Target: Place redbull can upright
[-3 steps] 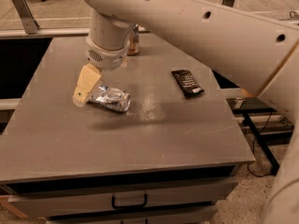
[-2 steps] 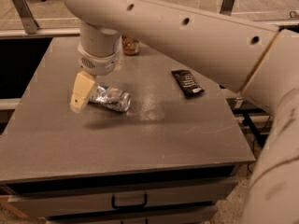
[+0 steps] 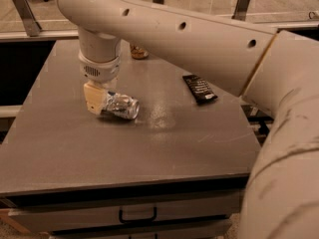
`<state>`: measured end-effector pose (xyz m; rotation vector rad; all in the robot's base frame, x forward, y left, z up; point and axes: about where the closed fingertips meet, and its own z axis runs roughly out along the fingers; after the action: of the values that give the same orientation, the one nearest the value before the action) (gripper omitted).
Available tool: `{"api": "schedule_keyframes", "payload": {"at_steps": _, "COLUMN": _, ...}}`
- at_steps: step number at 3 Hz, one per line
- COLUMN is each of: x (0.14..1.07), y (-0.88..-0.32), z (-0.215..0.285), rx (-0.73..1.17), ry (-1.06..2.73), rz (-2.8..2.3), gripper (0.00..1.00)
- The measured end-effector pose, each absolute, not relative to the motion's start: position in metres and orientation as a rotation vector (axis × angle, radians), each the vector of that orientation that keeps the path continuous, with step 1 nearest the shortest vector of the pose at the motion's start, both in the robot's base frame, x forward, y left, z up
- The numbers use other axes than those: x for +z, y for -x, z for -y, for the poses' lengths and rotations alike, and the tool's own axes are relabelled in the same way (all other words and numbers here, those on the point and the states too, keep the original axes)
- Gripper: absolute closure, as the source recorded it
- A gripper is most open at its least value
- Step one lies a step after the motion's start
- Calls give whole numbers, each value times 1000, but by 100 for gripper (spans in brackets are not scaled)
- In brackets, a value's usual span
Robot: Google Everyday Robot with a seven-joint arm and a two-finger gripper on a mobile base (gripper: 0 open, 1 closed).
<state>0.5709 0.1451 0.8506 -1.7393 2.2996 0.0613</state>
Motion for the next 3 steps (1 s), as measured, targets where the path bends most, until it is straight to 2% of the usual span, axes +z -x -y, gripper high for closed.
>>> {"api": "schedule_keyframes", "payload": {"at_steps": 2, "x": 854, "y": -574, "z": -163, "rx": 57, "ry": 1927, "rz": -2179, "gripper": 87}}
{"api": "schedule_keyframes", "payload": {"at_steps": 3, "x": 896, "y": -561, "z": -160, "rx": 89, "ry": 1911, "rz": -2027, "gripper": 100}}
